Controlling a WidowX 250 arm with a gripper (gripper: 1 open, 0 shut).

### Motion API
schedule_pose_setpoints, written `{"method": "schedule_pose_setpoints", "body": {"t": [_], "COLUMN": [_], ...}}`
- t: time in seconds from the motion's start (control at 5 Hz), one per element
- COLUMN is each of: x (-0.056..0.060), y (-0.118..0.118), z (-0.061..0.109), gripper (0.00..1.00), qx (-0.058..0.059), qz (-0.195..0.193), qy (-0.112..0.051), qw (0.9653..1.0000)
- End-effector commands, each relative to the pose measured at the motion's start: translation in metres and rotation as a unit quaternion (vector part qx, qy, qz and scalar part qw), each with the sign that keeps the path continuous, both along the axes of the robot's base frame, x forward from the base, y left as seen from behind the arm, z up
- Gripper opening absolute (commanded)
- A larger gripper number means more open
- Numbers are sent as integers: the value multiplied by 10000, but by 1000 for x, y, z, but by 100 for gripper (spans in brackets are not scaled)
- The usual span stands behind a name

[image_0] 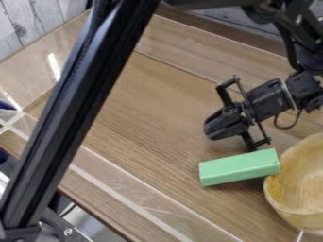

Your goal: Remove the green block from inside the brown bowl and put it on the table

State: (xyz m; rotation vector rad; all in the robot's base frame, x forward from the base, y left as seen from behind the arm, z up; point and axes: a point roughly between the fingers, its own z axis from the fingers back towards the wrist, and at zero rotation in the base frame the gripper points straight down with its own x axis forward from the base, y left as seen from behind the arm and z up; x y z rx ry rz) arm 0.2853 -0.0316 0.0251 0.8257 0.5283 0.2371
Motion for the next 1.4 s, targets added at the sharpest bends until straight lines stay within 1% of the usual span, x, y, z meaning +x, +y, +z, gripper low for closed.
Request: {"method": "schedule_pose_setpoints", "body": {"t": [0.0,0.2,0.6,1.0,1.2], "x": [5,2,2,8,10], "y": [1,1,8,14,18], "z": [19,20,26,29,30], "gripper": [0,0,0,0,0], "qx": [-44,-17,123,50,-17], "qz": [62,70,186,247,282], "qy": [-237,-99,-210,-192,-171], "qw": [9997,9999,9995,9995,9995]}}
